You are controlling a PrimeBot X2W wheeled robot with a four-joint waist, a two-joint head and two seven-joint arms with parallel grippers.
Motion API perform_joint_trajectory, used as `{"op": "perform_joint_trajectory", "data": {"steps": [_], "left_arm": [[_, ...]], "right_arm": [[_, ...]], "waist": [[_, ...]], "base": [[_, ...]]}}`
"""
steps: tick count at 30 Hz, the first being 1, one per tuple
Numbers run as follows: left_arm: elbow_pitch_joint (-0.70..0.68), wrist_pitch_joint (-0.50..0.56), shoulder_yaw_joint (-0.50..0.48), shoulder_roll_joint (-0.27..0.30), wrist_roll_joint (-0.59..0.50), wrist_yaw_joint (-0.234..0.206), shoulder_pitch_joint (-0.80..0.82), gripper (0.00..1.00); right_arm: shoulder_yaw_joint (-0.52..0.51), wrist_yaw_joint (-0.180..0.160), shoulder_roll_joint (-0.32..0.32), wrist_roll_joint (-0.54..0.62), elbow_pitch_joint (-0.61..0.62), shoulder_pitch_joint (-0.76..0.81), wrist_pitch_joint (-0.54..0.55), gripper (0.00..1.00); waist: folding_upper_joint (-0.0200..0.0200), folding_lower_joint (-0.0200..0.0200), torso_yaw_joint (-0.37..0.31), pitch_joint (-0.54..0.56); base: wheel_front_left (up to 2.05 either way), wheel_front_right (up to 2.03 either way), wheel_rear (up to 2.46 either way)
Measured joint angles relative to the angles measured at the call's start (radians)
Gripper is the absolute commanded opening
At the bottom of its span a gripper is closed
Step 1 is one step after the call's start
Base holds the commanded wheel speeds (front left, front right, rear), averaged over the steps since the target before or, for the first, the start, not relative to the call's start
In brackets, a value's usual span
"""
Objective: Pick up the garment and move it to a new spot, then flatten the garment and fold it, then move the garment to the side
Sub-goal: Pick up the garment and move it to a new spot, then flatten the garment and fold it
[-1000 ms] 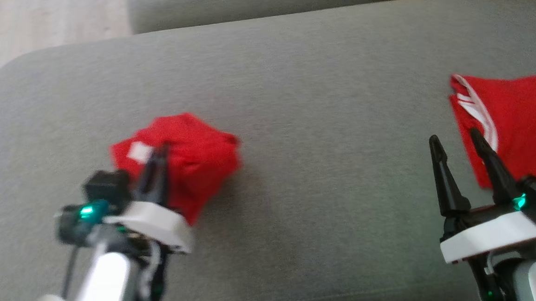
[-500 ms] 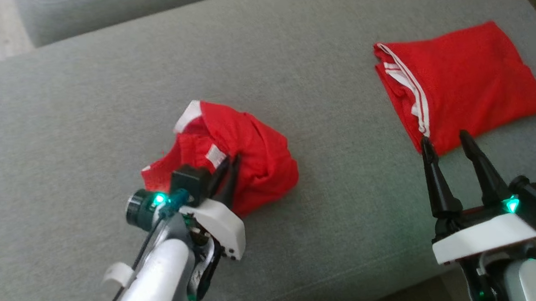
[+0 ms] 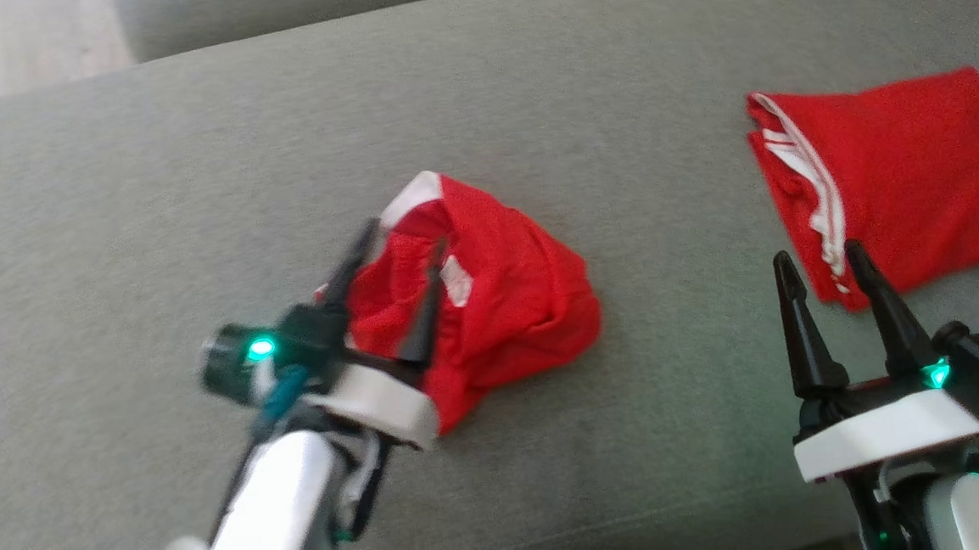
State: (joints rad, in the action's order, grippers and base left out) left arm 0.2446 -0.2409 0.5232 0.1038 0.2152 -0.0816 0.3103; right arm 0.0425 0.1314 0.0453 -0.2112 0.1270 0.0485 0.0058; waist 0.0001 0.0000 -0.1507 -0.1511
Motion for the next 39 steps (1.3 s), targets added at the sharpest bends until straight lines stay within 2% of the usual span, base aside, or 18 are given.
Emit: {"op": "perform_joint_trajectory", "data": {"steps": [7, 11, 20, 39], "left_arm": [[-0.072, -0.008, -0.123, 0.065, 0.010, -0.083, -0.091, 1.00], [-0.102, -0.009, -0.178, 0.095, 0.011, -0.112, -0.150, 1.00], [-0.146, -0.009, -0.197, 0.140, 0.027, -0.102, -0.260, 1.00], [-0.182, 0.012, -0.180, 0.156, 0.027, -0.114, -0.319, 1.00]], "right_arm": [[-0.016, 0.000, 0.000, 0.021, 0.011, 0.002, 0.023, 1.00], [-0.015, 0.000, 0.000, 0.026, 0.012, 0.003, 0.044, 1.00], [-0.021, 0.000, 0.000, 0.028, 0.013, 0.036, 0.065, 1.00], [-0.041, 0.000, -0.001, 0.025, 0.028, 0.096, 0.097, 1.00]], "waist": [[0.0000, 0.0000, 0.092, 0.028], [0.0000, 0.0000, 0.137, 0.046], [0.0000, 0.0000, 0.179, 0.095], [0.0000, 0.0000, 0.159, 0.133]], "base": [[0.00, 0.00, 0.00], [0.00, 0.00, 0.00], [0.00, 0.00, 0.00], [0.00, 0.00, 0.00]]}}
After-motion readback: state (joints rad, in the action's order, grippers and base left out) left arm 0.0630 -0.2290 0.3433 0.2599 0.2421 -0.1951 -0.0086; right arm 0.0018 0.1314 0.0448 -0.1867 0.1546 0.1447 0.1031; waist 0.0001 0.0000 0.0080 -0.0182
